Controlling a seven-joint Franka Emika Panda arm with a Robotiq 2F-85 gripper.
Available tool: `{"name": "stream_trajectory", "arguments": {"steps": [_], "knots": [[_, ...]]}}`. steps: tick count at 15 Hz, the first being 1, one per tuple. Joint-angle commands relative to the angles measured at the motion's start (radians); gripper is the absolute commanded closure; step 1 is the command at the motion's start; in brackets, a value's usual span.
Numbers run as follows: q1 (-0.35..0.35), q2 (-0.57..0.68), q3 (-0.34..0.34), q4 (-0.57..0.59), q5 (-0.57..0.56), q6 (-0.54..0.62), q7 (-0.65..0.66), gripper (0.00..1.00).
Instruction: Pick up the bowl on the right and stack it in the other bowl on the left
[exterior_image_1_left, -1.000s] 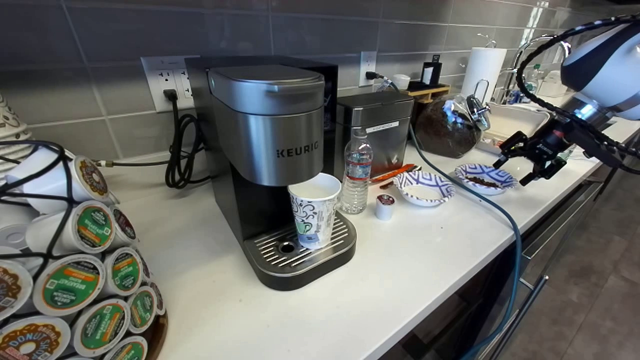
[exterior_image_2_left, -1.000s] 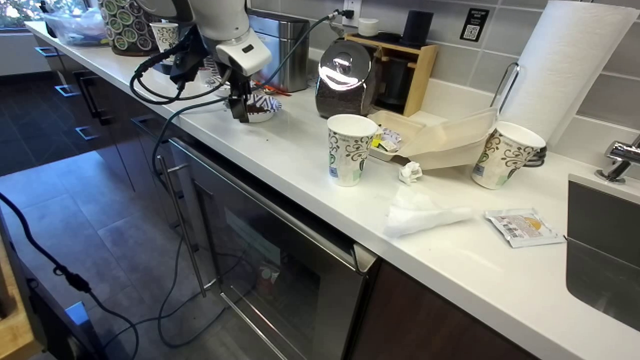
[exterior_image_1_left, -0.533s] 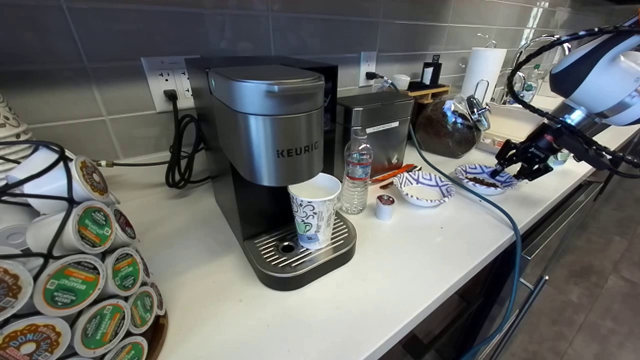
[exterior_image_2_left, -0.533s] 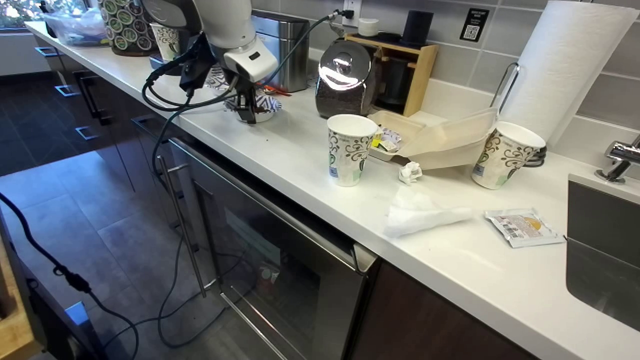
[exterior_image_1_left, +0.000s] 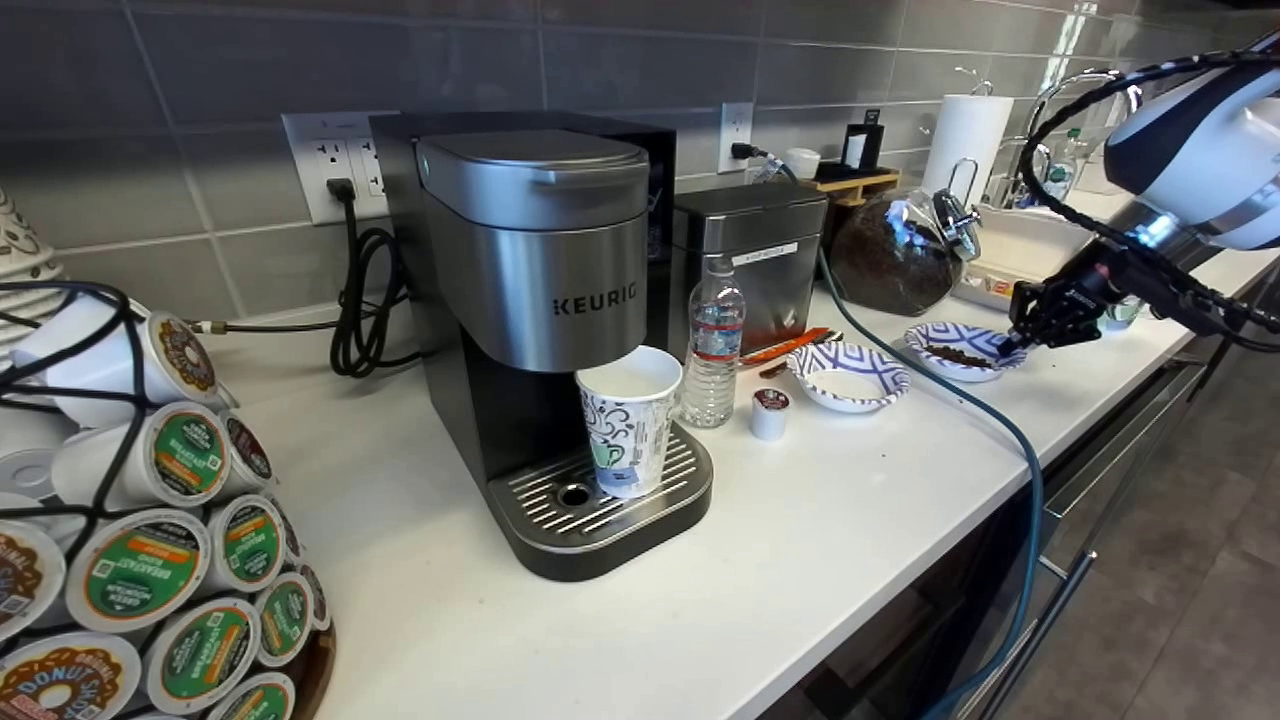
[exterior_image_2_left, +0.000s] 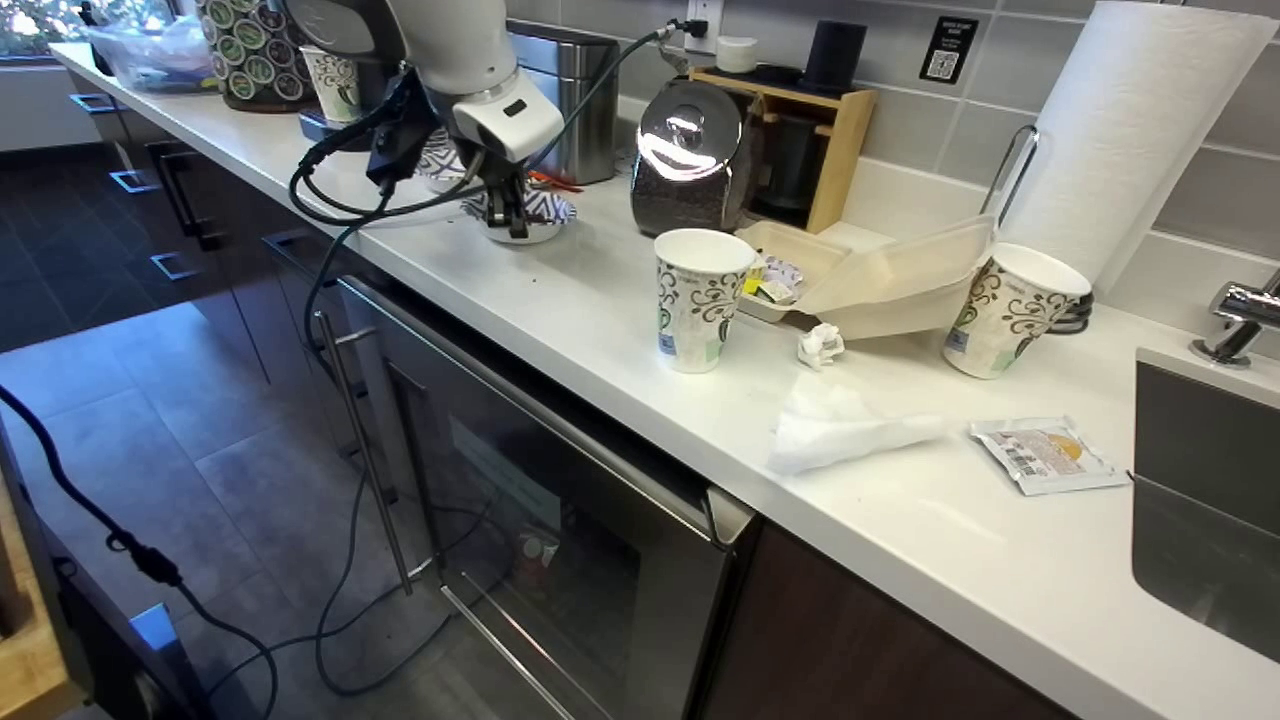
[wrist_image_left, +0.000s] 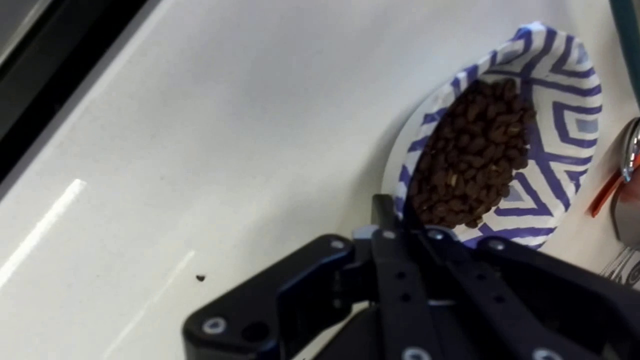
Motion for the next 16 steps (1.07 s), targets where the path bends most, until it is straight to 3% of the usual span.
{"name": "stream_trajectory", "arguments": {"steps": [1, 9, 13, 16], "knots": [[-0.006, -0.027, 0.013, -0.021, -0.004, 0.000, 0.012, 0.99], [0.061, -0.176, 0.022, -0.107, -0.133, 0.015, 0.122, 0.99], [0.089, -0.243, 0.053, -0.151, -0.126, -0.003, 0.088, 0.99], [0.122, -0.217, 0.090, -0.124, -0.081, -0.017, 0.057, 0.99]]}}
